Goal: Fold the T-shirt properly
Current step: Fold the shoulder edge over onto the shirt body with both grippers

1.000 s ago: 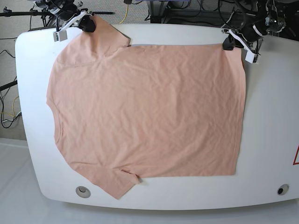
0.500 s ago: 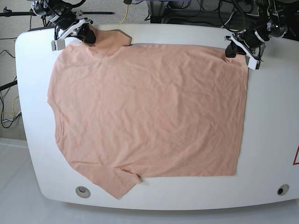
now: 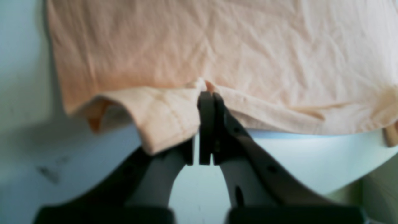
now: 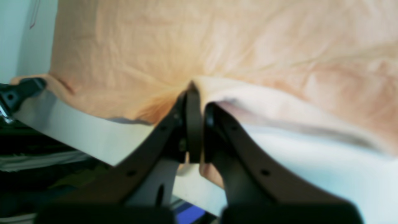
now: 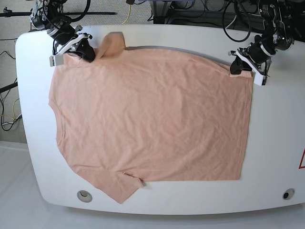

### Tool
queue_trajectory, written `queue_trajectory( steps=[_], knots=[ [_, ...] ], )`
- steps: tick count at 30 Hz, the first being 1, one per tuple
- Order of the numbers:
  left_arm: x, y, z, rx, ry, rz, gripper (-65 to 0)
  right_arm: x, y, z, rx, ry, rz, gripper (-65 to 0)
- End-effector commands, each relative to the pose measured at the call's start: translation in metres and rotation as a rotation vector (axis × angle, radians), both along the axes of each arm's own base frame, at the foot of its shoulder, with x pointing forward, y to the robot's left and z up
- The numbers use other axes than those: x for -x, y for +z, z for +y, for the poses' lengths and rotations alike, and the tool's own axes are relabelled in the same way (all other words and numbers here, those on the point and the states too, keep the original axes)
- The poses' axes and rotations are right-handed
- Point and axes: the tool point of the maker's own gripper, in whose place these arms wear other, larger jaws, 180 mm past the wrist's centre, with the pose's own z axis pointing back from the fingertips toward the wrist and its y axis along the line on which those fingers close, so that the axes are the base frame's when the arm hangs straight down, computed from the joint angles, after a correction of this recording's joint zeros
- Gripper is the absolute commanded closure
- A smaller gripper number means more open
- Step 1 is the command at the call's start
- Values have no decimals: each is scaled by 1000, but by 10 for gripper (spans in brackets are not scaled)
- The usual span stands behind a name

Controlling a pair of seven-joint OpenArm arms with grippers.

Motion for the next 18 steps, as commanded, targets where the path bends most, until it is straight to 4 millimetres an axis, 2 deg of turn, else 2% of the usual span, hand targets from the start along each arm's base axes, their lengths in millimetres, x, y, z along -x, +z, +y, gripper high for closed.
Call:
queue_trajectory(
  steps=[1,13,18],
  knots=[
    [-17,16,1,8,1,-68,0,-13,15,-4,8,4,-67,0],
    [-52,24,3,25,13,-113,0,-40,20,-11,16,-3,-110,0],
    [-63,20,9,33,33,-111,0,-49,8,-14,-34,-32,-92,0]
  ],
)
